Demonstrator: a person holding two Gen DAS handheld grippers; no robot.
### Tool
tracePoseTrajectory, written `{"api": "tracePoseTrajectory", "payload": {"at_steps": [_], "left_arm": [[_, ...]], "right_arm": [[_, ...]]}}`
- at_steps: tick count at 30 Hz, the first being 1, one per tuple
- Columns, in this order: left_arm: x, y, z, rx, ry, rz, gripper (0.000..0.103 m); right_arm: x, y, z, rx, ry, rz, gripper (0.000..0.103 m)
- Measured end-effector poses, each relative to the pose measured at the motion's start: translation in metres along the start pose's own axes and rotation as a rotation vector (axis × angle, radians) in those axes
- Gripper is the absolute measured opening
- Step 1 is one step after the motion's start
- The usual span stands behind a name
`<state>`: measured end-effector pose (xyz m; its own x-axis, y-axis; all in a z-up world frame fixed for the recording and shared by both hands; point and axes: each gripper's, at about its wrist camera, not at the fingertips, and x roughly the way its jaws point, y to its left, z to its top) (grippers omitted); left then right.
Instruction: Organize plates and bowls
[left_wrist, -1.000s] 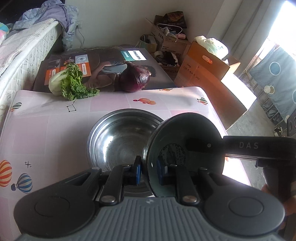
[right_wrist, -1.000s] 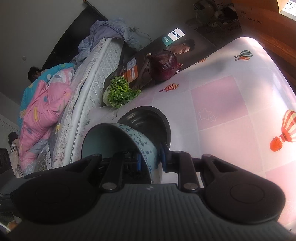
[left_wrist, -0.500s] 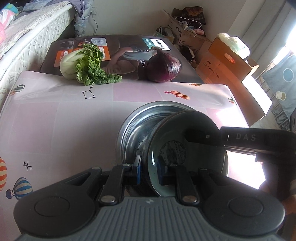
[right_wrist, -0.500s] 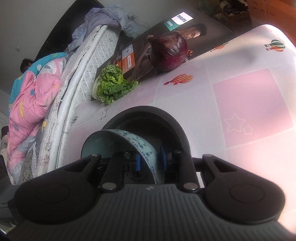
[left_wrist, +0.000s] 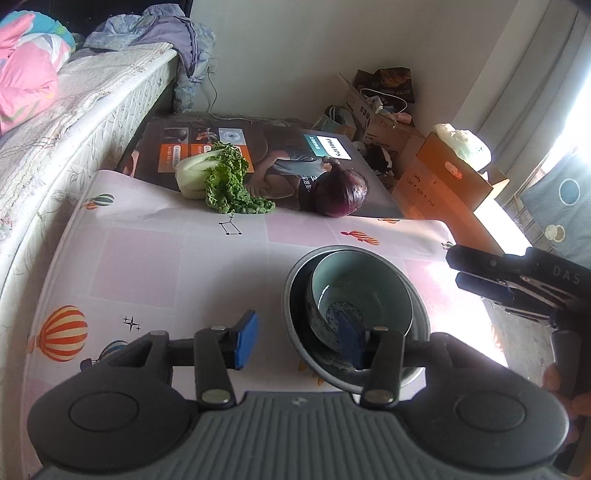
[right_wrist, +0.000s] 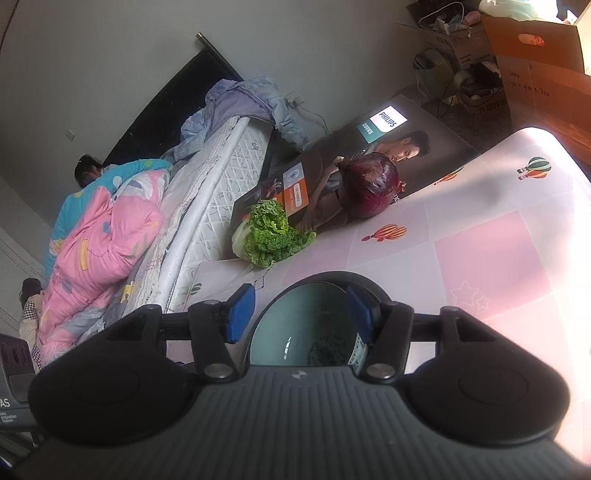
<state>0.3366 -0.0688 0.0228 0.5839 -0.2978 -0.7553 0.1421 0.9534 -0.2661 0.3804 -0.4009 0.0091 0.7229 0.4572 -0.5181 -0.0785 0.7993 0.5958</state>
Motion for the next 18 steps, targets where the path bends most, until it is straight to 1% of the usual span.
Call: {"api": "tracePoseTrajectory", "payload": {"at_steps": [1,2,3,4,5,6,7,8,10,11,13,14,16,17,18], "left_arm": [[-0.018,0.001,-0.006,0.015,-0.014,-0.003,0.060],[-0.036,0.002,-0.014,0.034,-0.027,-0.007,0.066],[-0.051,0.003,-0.021,0.048,-0.038,-0.009,0.069],[-0.072,0.005,-0.032,0.067,-0.055,-0.012,0.076],[-0.090,0.006,-0.043,0.079,-0.076,-0.012,0.082],[-0.103,0.008,-0.052,0.087,-0.093,-0.011,0.085],[-0.120,0.009,-0.066,0.102,-0.114,-0.004,0.091],[-0.139,0.010,-0.083,0.124,-0.132,0.008,0.093],[-0.160,0.014,-0.110,0.150,-0.154,0.013,0.096],[-0.172,0.019,-0.128,0.141,-0.155,0.002,0.097],[-0.184,0.031,-0.156,0.092,-0.164,-0.027,0.097],[-0.189,0.037,-0.170,0.071,-0.173,-0.025,0.097],[-0.195,0.048,-0.195,0.037,-0.199,0.003,0.097],[-0.197,0.053,-0.205,0.024,-0.209,0.020,0.098],[-0.198,0.057,-0.212,0.015,-0.211,0.032,0.098]], "right_arm": [[-0.019,0.008,-0.007,-0.024,-0.017,0.003,0.064],[-0.044,0.019,-0.019,-0.062,-0.039,-0.001,0.073],[-0.059,0.026,-0.026,-0.088,-0.052,-0.008,0.078],[-0.083,0.037,-0.040,-0.124,-0.078,-0.019,0.085],[-0.101,0.045,-0.052,-0.154,-0.099,-0.026,0.089],[-0.125,0.055,-0.069,-0.191,-0.120,-0.039,0.091],[-0.145,0.064,-0.086,-0.223,-0.141,-0.061,0.097],[-0.161,0.073,-0.104,-0.253,-0.167,-0.092,0.102],[-0.186,0.087,-0.136,-0.316,-0.201,-0.155,0.102],[-0.200,0.096,-0.156,-0.353,-0.221,-0.186,0.102],[-0.217,0.106,-0.186,-0.390,-0.246,-0.221,0.102],[-0.226,0.111,-0.206,-0.415,-0.250,-0.246,0.102],[-0.235,0.118,-0.233,-0.445,-0.245,-0.293,0.102],[-0.240,0.123,-0.251,-0.466,-0.245,-0.331,0.102],[-0.241,0.126,-0.261,-0.474,-0.248,-0.361,0.102]]}}
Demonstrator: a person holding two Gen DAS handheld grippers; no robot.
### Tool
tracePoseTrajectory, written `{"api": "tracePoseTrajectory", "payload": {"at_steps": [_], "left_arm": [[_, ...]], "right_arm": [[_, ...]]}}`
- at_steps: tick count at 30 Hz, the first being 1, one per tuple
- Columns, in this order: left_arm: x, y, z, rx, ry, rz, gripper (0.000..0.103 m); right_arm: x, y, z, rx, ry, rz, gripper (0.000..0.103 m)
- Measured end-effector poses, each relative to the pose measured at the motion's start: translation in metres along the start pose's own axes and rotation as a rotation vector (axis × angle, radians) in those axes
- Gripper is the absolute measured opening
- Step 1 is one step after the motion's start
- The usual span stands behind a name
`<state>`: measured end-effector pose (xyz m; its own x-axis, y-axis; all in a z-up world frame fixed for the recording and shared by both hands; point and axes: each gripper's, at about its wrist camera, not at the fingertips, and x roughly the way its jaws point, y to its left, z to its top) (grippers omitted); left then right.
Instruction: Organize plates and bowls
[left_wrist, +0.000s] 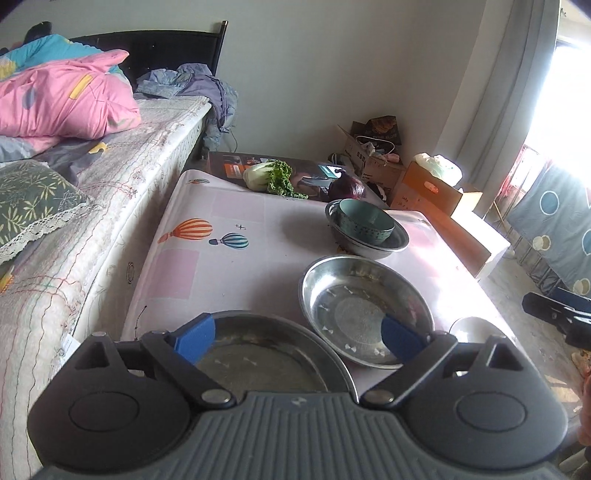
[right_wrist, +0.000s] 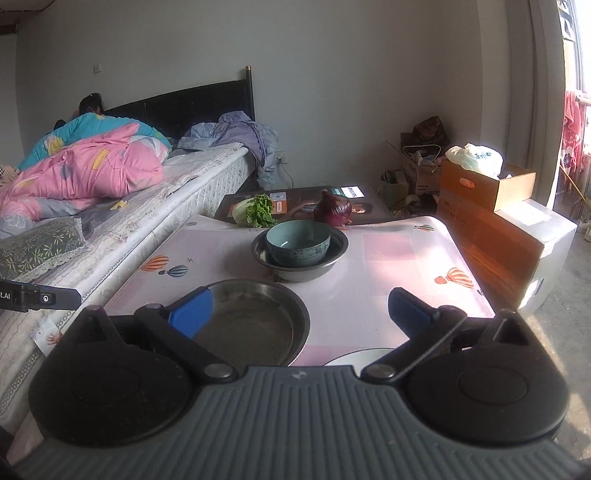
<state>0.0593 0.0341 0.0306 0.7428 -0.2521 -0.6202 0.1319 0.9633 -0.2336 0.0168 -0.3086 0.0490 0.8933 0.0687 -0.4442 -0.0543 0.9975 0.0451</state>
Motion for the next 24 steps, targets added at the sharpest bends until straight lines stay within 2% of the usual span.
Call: {"api": "tracePoseTrajectory", "payload": {"at_steps": [3,5,6,10,15,18,21,24], "left_arm": [[-0.011,0.015,-0.023,-0.013,-0.004,0.040,0.101],[-0.020,0.025,-0.038,-0.021,-0.012,0.040,0.103],[-0.022,0.028,-0.042,-0.024,-0.012,0.038,0.103],[-0.023,0.045,-0.061,-0.050,0.011,0.003,0.103],[-0.015,0.057,-0.079,-0.073,0.005,0.000,0.103],[-0.006,0.057,-0.086,-0.038,-0.013,0.073,0.103],[0.006,0.057,-0.086,0.021,-0.008,0.124,0.103],[0.019,0.059,-0.085,0.048,0.005,0.156,0.103]], "right_arm": [[-0.014,0.024,-0.026,-0.074,0.022,-0.124,0.102],[-0.024,0.032,-0.041,-0.076,0.006,-0.126,0.102],[-0.026,0.033,-0.044,-0.058,0.003,-0.105,0.102],[-0.017,0.043,-0.054,0.081,0.023,0.124,0.102],[0.023,0.078,-0.067,0.104,0.098,0.190,0.102],[0.056,0.093,-0.073,0.151,0.169,0.255,0.102],[0.084,0.109,-0.079,0.157,0.217,0.263,0.100],[0.107,0.120,-0.083,0.145,0.245,0.253,0.090]]}}
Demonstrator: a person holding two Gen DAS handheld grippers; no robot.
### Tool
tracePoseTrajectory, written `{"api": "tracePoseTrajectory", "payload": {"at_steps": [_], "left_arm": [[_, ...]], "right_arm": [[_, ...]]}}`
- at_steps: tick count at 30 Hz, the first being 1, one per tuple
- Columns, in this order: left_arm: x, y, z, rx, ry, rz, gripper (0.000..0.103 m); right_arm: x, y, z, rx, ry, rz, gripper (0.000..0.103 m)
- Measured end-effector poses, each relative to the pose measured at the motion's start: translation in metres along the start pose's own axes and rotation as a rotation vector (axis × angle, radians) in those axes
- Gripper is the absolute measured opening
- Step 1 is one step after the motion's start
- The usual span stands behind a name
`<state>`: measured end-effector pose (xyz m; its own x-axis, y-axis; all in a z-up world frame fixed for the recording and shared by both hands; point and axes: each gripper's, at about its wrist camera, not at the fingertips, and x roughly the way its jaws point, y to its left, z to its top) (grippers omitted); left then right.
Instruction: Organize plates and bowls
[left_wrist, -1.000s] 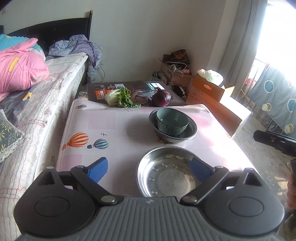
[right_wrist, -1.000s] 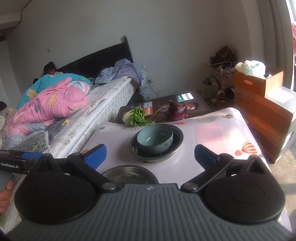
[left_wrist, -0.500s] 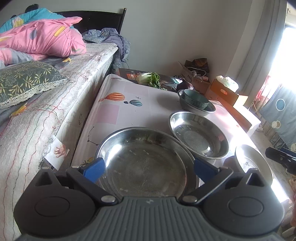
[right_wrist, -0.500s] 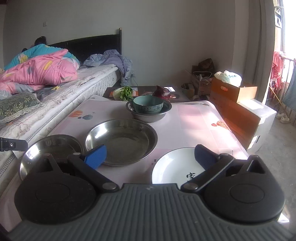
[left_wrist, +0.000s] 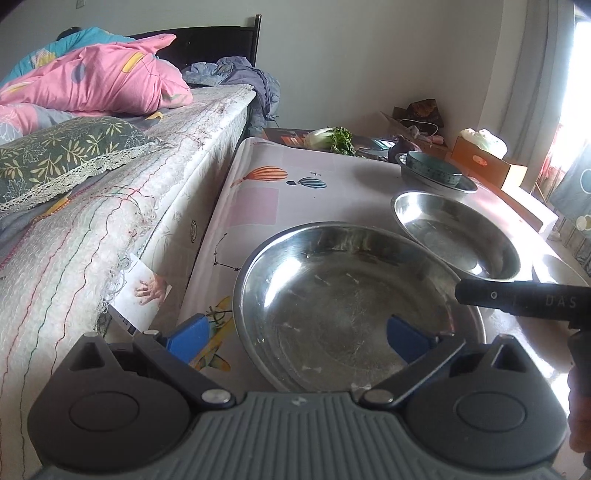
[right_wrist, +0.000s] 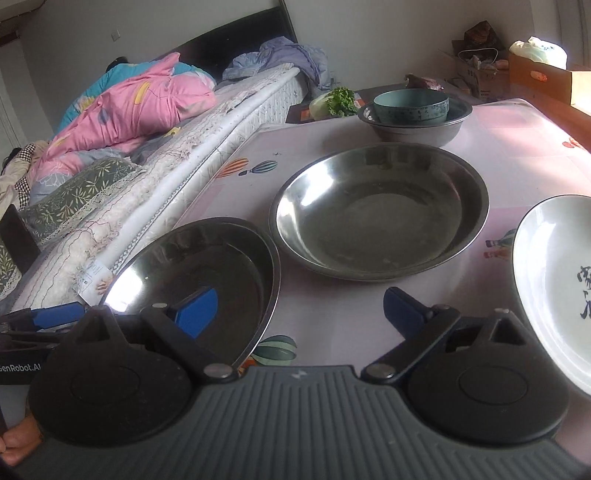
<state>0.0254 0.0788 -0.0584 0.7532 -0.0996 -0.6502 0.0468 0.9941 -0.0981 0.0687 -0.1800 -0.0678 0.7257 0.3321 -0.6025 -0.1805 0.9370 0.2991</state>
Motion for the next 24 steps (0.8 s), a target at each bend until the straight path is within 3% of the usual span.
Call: {"api": "tracePoseTrajectory", "payload": {"at_steps": [4,7,9,11,16,24], "left_arm": [[0.020,-0.003,0.002,0.042,0.027,0.052,0.095],[0.029,-0.002,0.003,0.030,0.049,0.044,0.085],[0.035,-0.002,0.005,0.017,0.069,0.031,0.073],[0.037,-0.001,0.006,0.003,0.078,0.032,0.068],[0.033,0.000,0.005,-0.002,0.090,0.023,0.063],[0.017,-0.011,-0.005,0.030,0.117,-0.029,0.061]], "right_arm": [[0.024,0.001,0.001,-0.005,0.042,-0.017,0.061],[0.030,0.003,0.005,-0.031,0.039,-0.023,0.048],[0.032,0.003,0.006,-0.032,0.043,-0.015,0.043],[0.031,0.002,0.007,-0.029,0.051,0.006,0.031],[0.028,0.004,0.004,-0.037,0.064,0.043,0.019],[0.004,-0.002,-0.004,-0.039,0.040,0.039,0.019]]}}
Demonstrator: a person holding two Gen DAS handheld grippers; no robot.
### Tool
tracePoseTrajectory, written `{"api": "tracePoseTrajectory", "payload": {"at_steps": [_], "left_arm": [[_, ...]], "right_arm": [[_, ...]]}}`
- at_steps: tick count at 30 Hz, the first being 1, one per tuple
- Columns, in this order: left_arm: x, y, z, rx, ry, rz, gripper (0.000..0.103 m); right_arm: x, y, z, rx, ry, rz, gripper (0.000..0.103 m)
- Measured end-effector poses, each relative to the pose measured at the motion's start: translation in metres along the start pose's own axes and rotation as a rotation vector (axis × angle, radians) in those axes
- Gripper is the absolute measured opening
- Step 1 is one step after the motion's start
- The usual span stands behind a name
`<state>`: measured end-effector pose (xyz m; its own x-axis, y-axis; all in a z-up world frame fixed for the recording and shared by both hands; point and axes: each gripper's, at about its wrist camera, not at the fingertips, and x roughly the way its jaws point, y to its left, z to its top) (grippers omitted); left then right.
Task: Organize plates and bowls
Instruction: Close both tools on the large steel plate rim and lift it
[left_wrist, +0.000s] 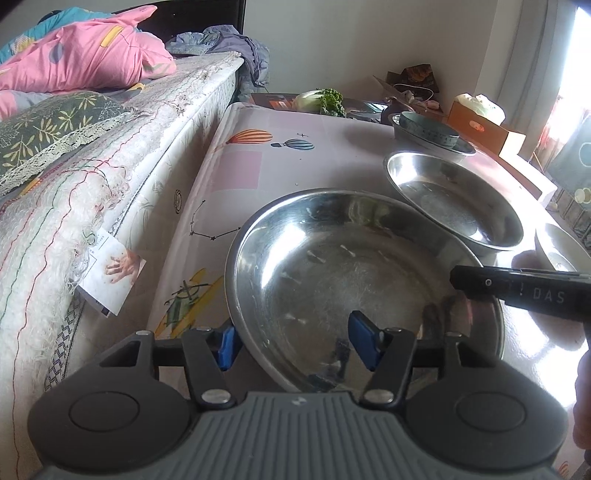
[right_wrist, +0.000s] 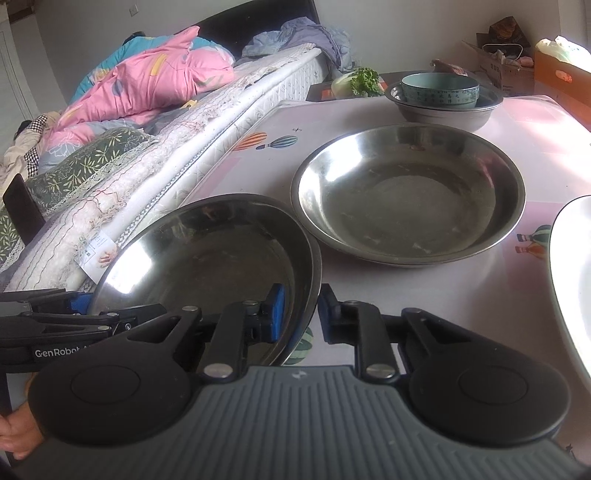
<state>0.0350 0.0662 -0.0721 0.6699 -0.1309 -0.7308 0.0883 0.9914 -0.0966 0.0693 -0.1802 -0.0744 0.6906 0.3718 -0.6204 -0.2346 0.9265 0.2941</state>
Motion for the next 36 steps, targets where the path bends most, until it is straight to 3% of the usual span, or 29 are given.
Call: {"api": "tracePoseTrajectory", "payload": {"at_steps": [7,16,29,36], "left_arm": [[-0.011,-0.011,-0.009,0.037,0.005,-0.017,0.057],[-0.019,-0.013,-0.003,0.054,-0.016,0.007,0.054],[-0.044,-0.014,-0.020,0.092,0.065,-0.145,0.055],[-0.034,-0.015,-0.011,0.086,0.057,-0.122,0.068]], "right_arm": [[-0.007,-0.016,0.003,0.015,-0.018,-0.015,0.021],[-0.015,-0.005,-0.006,-0.023,-0.016,-0.001,0.019],[-0.073,-0.013,-0.045,-0.018,0.056,0.047,0.019],[-0.073,-0.027,-0.046,0.067,0.030,0.052,0.018]]}}
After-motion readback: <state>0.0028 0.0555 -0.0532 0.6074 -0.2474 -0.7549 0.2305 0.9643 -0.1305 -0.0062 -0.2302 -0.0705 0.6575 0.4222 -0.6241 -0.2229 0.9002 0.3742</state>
